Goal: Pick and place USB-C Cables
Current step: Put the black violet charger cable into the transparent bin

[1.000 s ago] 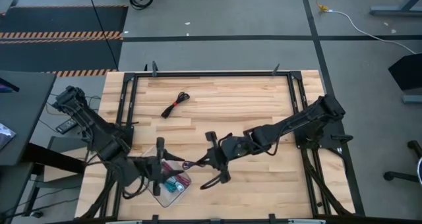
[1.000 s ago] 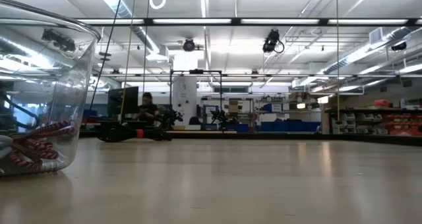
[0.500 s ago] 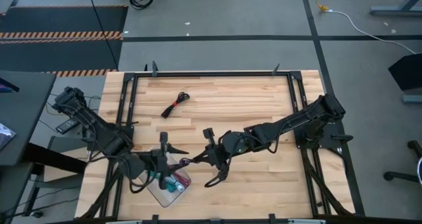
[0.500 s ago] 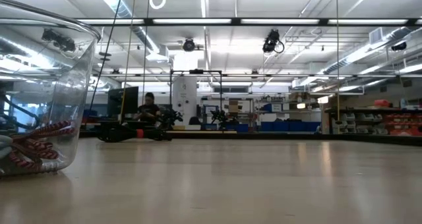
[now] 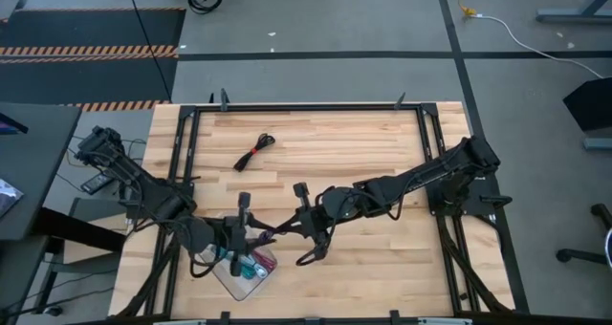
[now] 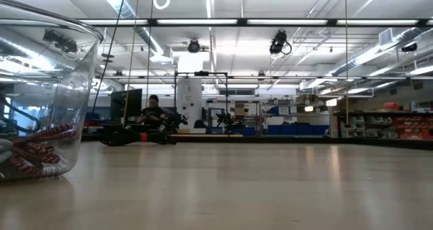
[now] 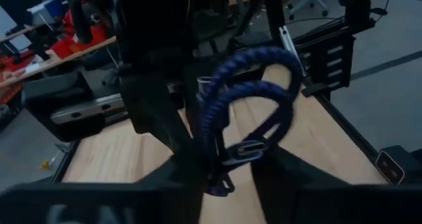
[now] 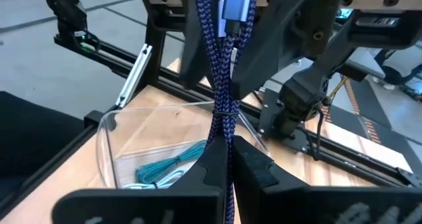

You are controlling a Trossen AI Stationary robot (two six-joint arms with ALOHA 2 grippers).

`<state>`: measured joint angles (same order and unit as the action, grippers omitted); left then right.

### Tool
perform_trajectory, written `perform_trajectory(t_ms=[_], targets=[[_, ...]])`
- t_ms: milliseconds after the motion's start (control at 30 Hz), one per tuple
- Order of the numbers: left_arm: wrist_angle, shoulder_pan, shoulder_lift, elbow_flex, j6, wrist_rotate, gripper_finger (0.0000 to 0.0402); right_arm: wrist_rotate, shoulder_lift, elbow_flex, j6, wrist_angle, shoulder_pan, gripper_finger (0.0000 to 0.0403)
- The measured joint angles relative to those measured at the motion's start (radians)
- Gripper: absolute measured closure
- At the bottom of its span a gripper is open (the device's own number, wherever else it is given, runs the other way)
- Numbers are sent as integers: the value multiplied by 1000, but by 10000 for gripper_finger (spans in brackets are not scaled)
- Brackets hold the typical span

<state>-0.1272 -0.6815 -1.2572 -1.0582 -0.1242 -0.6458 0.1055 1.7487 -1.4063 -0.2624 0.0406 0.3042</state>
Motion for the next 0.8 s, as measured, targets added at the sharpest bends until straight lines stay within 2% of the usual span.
perform_trajectory(t_ms=[167, 333, 600, 800], targets=[[-13, 14, 0, 0, -6, 2, 374, 2, 0, 0, 28, -13, 0, 385], [-42, 11, 0, 0, 4, 4, 376, 7, 1, -1, 25, -43, 3, 362], [-227, -10, 10, 0, 149, 5, 373, 57, 1, -1, 78, -187, 1, 264], [-435, -96, 22, -46, 282, 126, 370, 145, 1, -1, 143, -278, -21, 231]])
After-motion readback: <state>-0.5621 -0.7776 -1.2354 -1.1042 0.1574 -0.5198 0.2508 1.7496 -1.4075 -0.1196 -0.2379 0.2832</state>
